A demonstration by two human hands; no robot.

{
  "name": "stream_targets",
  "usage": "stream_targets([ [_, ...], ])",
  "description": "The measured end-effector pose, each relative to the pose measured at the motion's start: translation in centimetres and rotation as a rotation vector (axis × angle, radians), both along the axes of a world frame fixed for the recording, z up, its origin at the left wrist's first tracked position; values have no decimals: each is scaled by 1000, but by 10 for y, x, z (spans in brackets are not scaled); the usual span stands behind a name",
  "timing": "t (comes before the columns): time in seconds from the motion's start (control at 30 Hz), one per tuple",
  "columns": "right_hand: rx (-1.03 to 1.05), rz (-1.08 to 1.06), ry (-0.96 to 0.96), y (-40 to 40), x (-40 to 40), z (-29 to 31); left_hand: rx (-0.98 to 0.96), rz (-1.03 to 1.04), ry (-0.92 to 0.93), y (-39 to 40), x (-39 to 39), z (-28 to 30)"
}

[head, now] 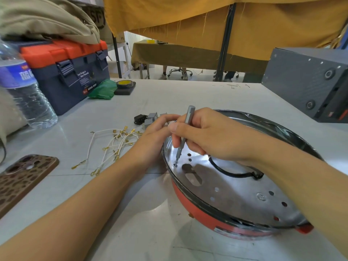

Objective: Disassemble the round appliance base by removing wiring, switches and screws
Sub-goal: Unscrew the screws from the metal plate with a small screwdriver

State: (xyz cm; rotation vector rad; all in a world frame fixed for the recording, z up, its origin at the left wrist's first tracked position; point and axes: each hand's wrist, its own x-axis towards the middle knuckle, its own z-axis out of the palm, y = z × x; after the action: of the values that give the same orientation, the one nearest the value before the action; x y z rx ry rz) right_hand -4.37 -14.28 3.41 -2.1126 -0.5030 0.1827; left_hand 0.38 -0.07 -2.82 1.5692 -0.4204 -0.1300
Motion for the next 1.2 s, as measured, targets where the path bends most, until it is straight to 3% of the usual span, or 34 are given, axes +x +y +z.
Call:
stream_targets([
  [0.5,2,6,13,-6,3,-1,203,89,-235,8,-5,17],
  [0.67,-6,-10,-9,-6,5,-2,635,143,-526,13,-5,29],
  [0.77,-13,-15,-11,-5,4,-1,873,-40,-591,19,-10,46],
  [1.0,-29,12,23,-6,2,-1,1153,-307,-365,24,-11,77],
  [1.2,-9,0,10,-10,2,0,1339,-346,-251,10,-11,87],
])
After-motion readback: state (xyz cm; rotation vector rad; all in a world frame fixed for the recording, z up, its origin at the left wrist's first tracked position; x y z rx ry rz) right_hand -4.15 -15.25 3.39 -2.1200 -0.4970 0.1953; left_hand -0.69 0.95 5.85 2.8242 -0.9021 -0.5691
